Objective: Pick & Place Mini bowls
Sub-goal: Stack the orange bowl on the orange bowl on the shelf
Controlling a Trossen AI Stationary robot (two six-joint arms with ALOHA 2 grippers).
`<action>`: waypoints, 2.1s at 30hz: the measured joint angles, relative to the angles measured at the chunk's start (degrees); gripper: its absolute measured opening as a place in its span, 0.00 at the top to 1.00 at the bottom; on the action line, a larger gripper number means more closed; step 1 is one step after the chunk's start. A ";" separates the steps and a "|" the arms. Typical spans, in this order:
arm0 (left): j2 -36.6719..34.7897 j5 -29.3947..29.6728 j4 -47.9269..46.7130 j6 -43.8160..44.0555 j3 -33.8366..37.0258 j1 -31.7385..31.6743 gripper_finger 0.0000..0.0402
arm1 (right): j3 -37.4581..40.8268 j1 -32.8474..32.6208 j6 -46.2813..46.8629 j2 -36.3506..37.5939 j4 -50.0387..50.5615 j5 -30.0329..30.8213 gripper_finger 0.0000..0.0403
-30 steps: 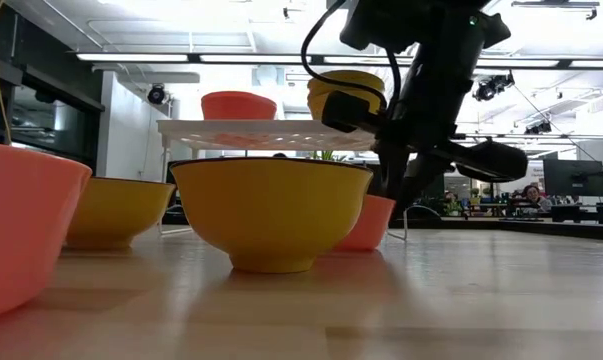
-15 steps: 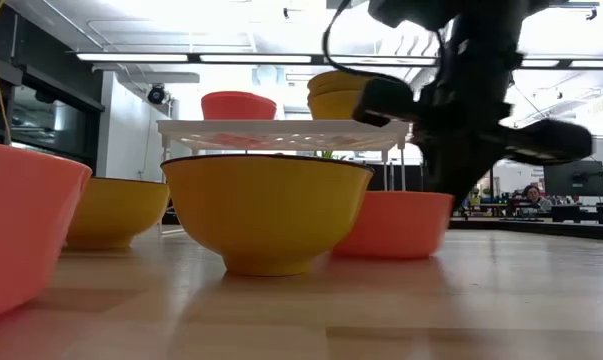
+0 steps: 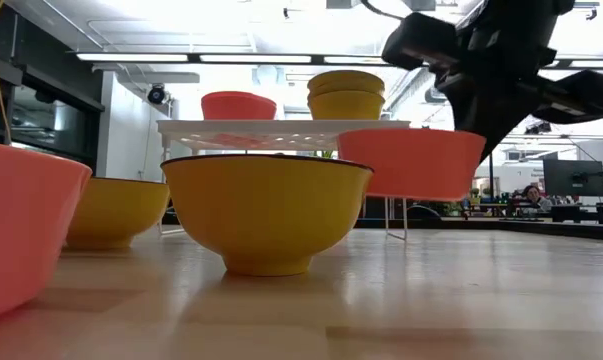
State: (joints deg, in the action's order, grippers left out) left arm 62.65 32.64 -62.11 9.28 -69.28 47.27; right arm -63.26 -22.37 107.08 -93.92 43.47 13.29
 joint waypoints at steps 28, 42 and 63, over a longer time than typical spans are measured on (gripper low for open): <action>4.76 3.42 14.38 3.47 0.00 -6.76 0.72 | -0.02 -12.79 -3.59 9.84 11.91 8.97 1.00; 10.60 -3.53 23.22 4.26 0.02 -12.16 0.72 | -0.04 -17.80 -10.77 11.18 8.56 17.39 1.00; 11.21 3.97 39.81 -1.19 -0.02 -12.07 0.72 | -11.90 -18.27 -41.73 11.18 8.95 42.08 1.00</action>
State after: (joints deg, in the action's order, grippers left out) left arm 73.86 36.61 -22.30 8.09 -69.30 35.20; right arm -75.17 -40.64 65.35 -82.74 52.42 55.37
